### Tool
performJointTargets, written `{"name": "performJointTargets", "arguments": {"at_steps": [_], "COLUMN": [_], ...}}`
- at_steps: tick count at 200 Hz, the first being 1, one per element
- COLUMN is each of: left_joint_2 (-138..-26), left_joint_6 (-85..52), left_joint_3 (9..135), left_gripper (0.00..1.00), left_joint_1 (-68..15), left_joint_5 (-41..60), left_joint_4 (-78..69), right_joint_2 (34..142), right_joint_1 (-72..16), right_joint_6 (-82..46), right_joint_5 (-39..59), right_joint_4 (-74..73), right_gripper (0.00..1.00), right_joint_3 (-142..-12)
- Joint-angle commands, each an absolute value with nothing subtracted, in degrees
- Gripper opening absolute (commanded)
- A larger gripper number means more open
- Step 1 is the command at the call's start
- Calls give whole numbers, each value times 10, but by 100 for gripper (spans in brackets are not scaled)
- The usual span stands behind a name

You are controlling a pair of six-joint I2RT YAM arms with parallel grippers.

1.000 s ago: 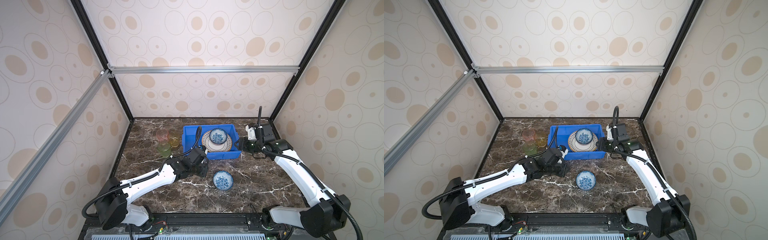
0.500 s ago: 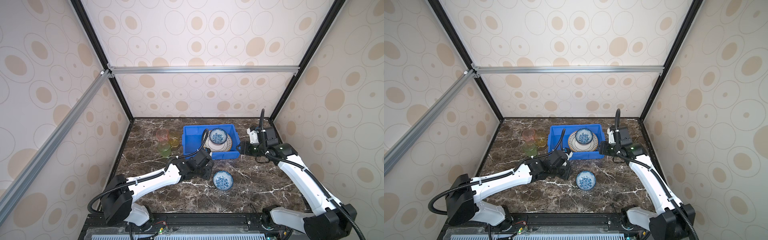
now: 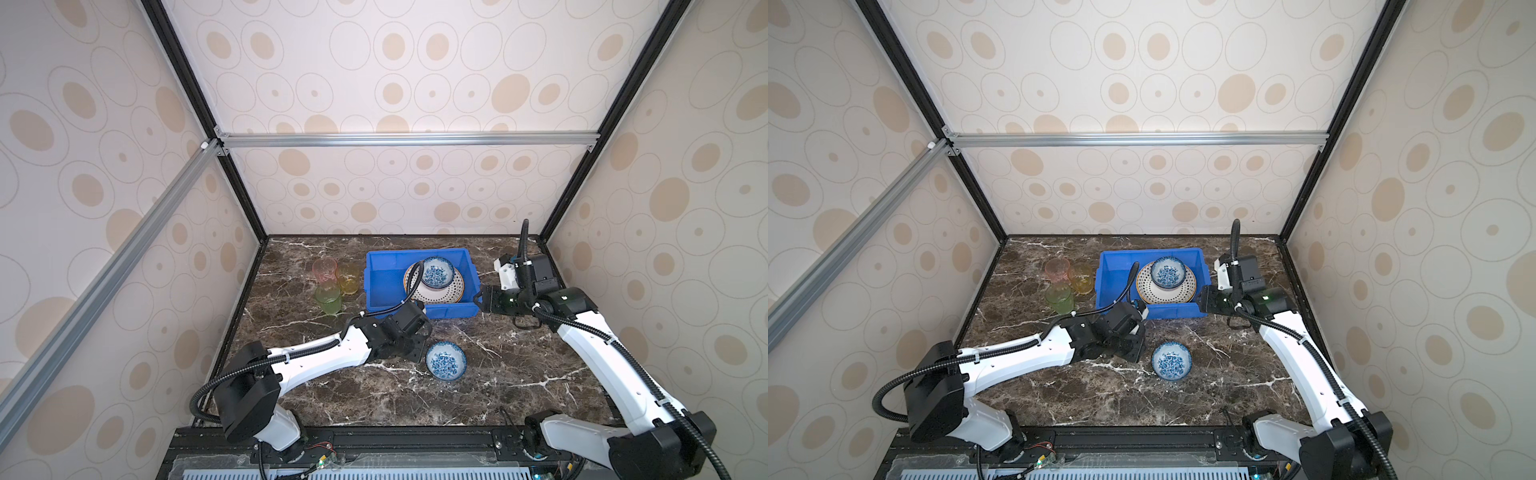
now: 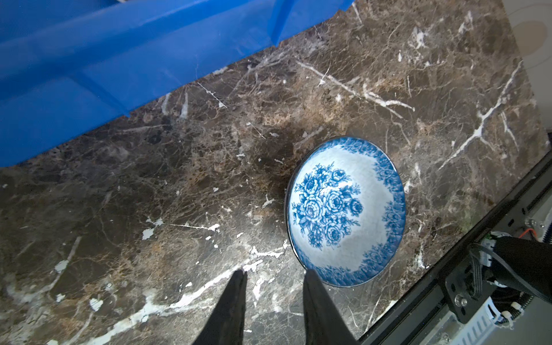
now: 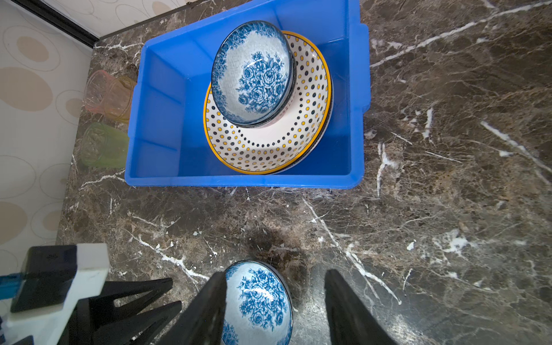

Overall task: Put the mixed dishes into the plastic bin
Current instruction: 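Lower the left gripper onto the rim of the blue-floral bowl on the table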

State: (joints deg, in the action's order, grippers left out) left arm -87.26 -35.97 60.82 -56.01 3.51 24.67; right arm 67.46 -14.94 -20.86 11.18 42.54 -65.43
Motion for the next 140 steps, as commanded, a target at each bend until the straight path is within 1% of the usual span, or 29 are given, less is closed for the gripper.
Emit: {"name": "performJointTargets", "arguments": {"at_steps": [1, 58, 140], "left_joint_2": [-882, -911, -963], "left_joint_6": [-347, -343, -333], "left_joint_3": [635, 638, 674], "left_gripper": [33, 33, 33], "left_joint_1": [-566, -569, -588], "left_joint_5": [30, 45, 41], "left_joint_4": [259, 253, 261], "right_joint_2": [669, 669, 663], "right_joint_1": [-148, -148, -148], "right_joint_6": [-197, -197, -196], "right_joint_5": [112, 103, 101], "right_joint_4": [449, 455, 462], "right_gripper": [56, 55, 56], "right_joint_3": [-649, -638, -632]}}
